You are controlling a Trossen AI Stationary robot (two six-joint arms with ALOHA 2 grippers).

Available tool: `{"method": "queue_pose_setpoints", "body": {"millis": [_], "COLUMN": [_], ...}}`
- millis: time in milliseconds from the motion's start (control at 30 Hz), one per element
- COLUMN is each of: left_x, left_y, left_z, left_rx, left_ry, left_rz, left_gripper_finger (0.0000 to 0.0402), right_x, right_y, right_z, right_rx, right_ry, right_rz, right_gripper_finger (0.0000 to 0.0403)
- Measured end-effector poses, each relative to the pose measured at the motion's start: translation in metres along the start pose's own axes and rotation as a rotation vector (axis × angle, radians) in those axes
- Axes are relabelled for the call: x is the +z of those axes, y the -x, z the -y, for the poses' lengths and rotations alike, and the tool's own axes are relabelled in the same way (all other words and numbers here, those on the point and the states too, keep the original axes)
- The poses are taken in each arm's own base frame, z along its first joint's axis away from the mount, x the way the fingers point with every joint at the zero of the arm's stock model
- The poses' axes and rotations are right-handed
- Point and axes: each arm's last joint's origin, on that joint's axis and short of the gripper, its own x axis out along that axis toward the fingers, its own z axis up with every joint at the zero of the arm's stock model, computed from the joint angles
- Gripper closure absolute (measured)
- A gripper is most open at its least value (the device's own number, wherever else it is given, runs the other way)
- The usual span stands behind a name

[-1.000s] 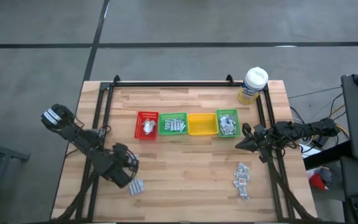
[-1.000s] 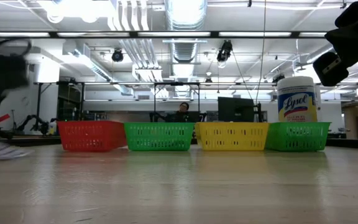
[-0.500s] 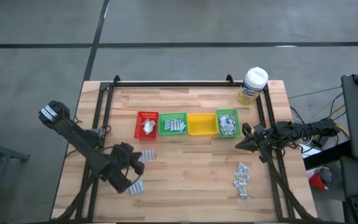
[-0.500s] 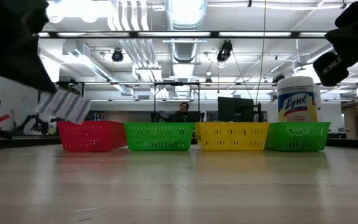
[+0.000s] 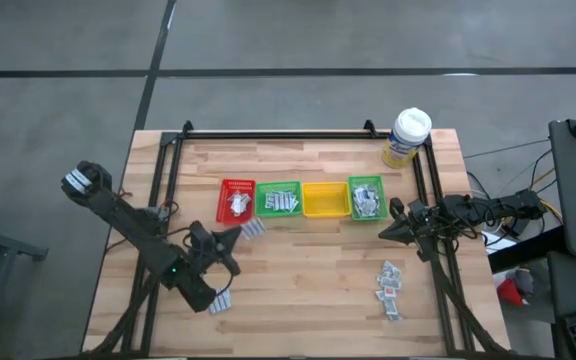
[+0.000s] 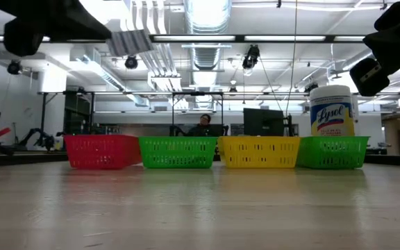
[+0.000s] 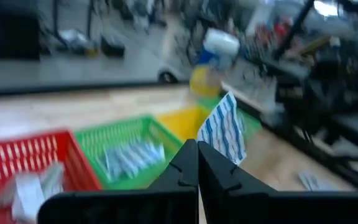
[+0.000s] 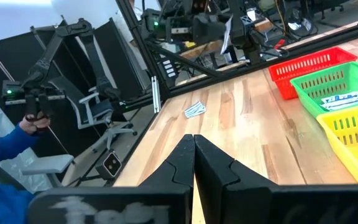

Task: Pick & Place First Aid Supplies
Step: Put the blue bandage into the left green bin

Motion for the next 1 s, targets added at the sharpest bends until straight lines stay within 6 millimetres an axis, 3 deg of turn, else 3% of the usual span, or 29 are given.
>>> {"method": "queue_pose_setpoints", "body": {"millis": [300,667,1000], "left_x": [0.015,0.043,0.060], "left_y": [-0.039,-0.112,-0.156], "left_z": [-0.002,-0.005,-0.031], "left_rx": [0.168,0.228,0.165], "left_ry": [-0.058,-0.274,-0.266], "left_rz": [0.166,0.020,-0.131], "left_gripper_finger": [0.0402,0.0402,0.0402], "right_x": [0.000,0.000,0.000], "right_y": [0.000,0.000,0.000], "right_z": [0.000,0.000,0.000], "right_rx": [0.000,0.000,0.000], "right_ry": [0.000,0.003,0.008], "right_rz": [0.000,0.000,0.000], "right_gripper_finger": [0.0394,0.0394,0.0394]}}
